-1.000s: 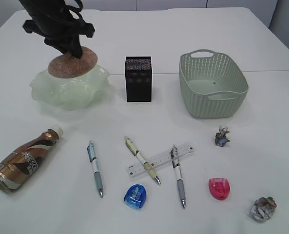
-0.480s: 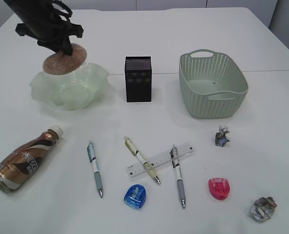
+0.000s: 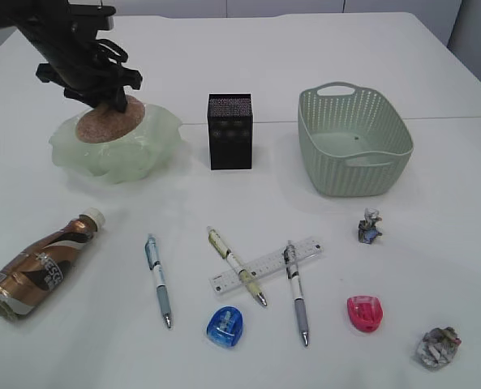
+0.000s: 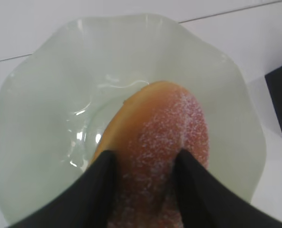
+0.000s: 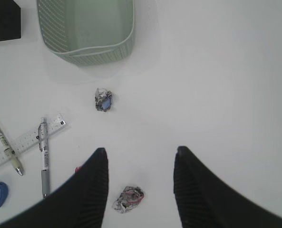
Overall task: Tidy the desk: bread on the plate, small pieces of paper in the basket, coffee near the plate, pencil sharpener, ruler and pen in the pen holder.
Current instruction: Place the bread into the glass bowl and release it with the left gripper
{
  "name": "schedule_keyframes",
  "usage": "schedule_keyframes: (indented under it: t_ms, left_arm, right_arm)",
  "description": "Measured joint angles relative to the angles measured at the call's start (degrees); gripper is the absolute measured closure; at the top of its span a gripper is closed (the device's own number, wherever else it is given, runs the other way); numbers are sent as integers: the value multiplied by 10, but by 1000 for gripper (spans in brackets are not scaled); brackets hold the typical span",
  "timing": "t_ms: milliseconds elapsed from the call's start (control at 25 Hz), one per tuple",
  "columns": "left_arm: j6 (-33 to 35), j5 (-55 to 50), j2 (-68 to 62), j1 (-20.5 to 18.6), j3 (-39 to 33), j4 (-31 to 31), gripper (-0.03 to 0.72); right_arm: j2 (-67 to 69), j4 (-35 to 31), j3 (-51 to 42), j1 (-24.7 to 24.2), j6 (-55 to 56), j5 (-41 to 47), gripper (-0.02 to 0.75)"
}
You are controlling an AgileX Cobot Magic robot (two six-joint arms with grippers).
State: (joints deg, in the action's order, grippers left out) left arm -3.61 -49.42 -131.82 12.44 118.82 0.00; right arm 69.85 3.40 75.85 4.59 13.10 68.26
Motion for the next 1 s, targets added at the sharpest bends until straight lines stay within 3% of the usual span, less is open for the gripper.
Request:
schedule_keyframes:
  t_ms: [200,320,1000]
  left_arm:
    - [0,30,-4,-1,0,0,229]
    - [0,37,-7,-1,0,0,162]
    - [0,0,-8,-1,0,0,139]
  right_arm:
    - [0,0,0,0,0,0,374]
    - [0,0,0,0,0,0,374]
    - [0,0,0,0,0,-5,374]
